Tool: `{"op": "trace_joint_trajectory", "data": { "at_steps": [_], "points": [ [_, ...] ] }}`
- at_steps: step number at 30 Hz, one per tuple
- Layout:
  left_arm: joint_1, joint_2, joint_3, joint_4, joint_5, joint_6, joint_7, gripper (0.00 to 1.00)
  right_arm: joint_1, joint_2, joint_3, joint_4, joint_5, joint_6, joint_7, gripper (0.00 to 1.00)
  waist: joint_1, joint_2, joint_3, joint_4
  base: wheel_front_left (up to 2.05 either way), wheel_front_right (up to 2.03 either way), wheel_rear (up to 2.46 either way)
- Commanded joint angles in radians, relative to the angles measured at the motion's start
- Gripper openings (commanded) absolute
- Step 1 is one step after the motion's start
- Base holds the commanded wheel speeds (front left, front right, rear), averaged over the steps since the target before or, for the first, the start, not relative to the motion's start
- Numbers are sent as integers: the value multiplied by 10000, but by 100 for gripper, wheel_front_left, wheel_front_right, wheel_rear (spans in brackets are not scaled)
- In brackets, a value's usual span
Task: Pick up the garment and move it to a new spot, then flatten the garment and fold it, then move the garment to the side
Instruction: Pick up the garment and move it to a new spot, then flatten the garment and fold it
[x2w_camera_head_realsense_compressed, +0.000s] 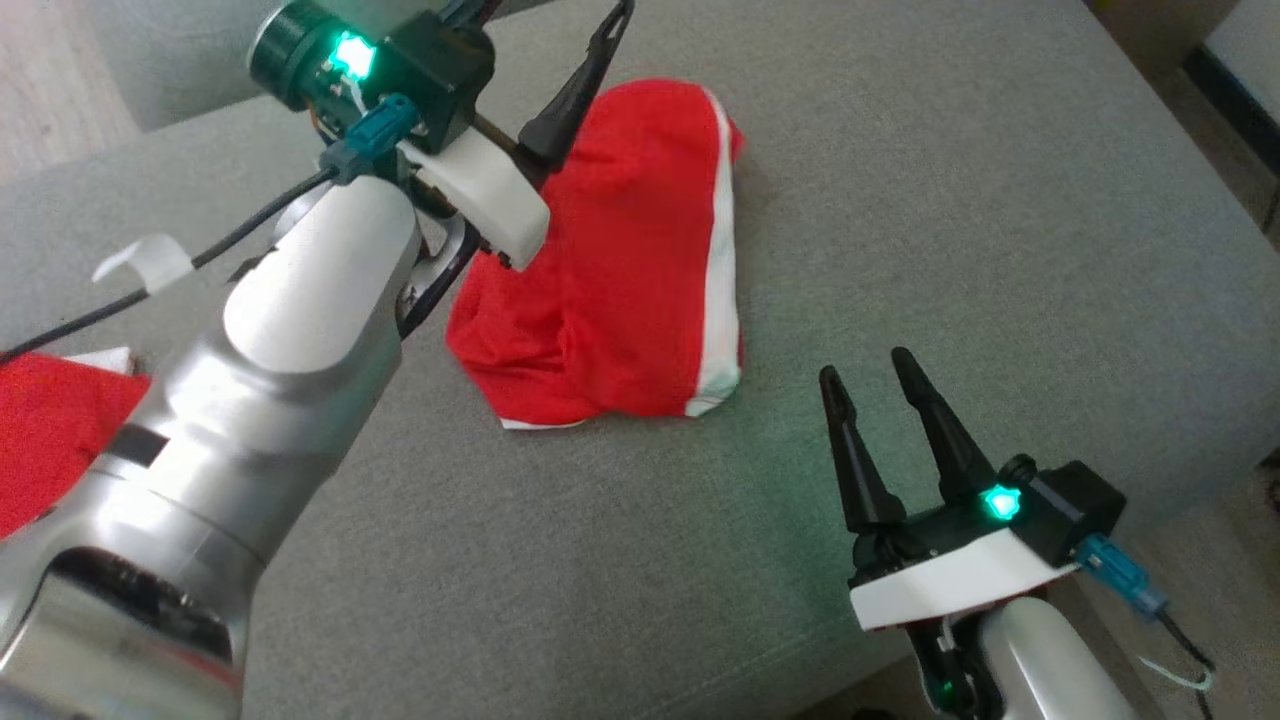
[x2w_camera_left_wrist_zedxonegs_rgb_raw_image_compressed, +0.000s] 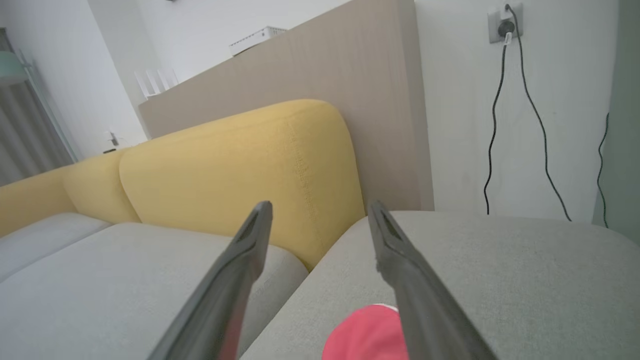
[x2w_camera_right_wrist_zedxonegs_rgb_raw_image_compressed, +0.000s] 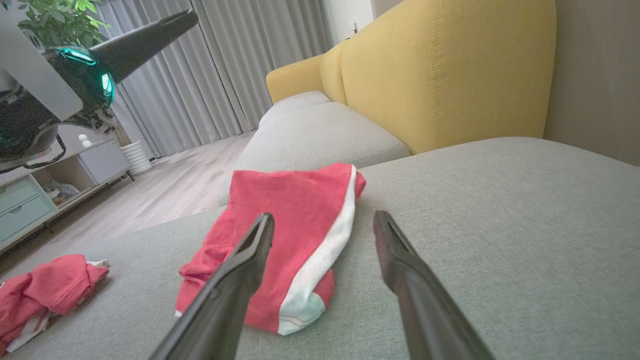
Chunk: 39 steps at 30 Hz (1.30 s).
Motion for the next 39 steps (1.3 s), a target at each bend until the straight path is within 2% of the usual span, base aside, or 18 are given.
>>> {"op": "trace_joint_trajectory", "data": {
  "at_steps": [1, 8, 14, 15, 21, 25, 28, 31, 34, 39],
  "points": [
    [-759, 162, 303, 68, 4, 8, -244, 100, -310, -35, 145, -356, 85, 77, -109, 100, -3, 0, 91, 92, 0, 0, 0],
    [-372, 247, 452, 565, -115, 64, -812, 100, -217, -35, -254, -232, -182, 77, -109, 100, -3, 0, -343, 1332, 0, 0, 0],
    [884, 736, 828, 70, -230, 602, -967, 100, 18, -35, -689, -65, -490, 77, -109, 100, -3, 0, -874, 2663, 0, 0, 0],
    [884, 736, 828, 70, -230, 602, -967, 100, 18, -35, -689, -65, -490, 77, -109, 100, -3, 0, -874, 2663, 0, 0, 0],
    [3274, 1381, 1428, -1520, -365, 1579, -988, 100, 337, -35, -1120, 24, -638, 77, -109, 100, -3, 0, -1252, 3733, 0, 0, 0],
    [5279, 1650, 1941, -2644, -508, 2362, -990, 100, 546, -35, -1320, 48, -719, 77, -109, 100, -3, 0, -1412, 4160, 0, 0, 0],
    [6723, 1595, 2317, -3468, -495, 2919, -991, 100, 670, -35, -1434, 69, -756, 77, -109, 100, -3, 0, -1507, 4345, 0, 0, 0],
    [7815, 1351, 2673, -4089, -463, 3231, -991, 100, 760, -35, -1556, 98, -775, 77, -109, 100, -3, 0, -1565, 4481, 0, 0, 0],
    [8291, 1151, 2875, -4412, -240, 3306, -991, 100, 774, -35, -1656, 112, -810, 77, -109, 100, -3, 0, -1548, 4576, 0, 0, 0],
    [8277, 840, 2983, -4558, 92, 3102, -992, 100, 406, -35, -1935, 110, -1123, 77, -109, 100, -3, 0, -1325, 4706, 0, 0, 0]
  ]
}}
